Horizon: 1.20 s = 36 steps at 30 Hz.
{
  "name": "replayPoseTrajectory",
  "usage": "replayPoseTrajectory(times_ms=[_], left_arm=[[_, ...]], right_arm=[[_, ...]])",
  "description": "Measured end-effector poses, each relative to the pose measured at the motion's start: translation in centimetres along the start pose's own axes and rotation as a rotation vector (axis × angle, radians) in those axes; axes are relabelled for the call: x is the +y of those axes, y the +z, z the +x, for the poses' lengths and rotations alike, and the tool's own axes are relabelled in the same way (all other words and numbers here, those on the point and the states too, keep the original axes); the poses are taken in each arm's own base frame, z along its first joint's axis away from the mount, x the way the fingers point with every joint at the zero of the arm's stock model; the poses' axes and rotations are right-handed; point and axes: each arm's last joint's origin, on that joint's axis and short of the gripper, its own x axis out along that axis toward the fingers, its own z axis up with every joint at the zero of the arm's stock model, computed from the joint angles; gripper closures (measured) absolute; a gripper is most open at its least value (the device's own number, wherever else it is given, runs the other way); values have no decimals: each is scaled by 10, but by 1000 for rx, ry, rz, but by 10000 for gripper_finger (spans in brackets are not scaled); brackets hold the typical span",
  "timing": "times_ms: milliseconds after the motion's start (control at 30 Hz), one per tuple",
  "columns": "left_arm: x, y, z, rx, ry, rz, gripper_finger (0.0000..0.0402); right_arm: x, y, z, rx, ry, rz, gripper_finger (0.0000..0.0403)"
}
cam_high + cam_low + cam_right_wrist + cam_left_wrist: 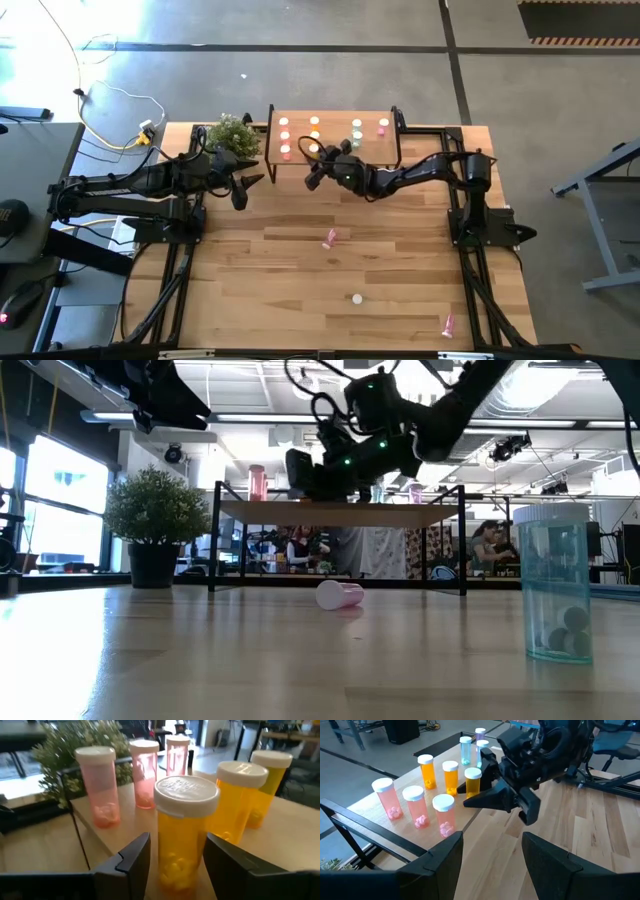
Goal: Pick and place medicine bottles onto shelf by color
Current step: Put the orange pill bottle on the shelf aligned with the other orange pill bottles
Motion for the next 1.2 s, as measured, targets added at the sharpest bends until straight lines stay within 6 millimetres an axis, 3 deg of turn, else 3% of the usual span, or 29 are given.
replayPoseTrajectory(times_ms=[667,1200], left_arm=[[-1,0,0,10,-48,4,206],[-1,0,0,10,-48,0,206]], right_arm=[[7,9,3,64,-71,21,235],[10,16,-11,122,-141,-12,235]])
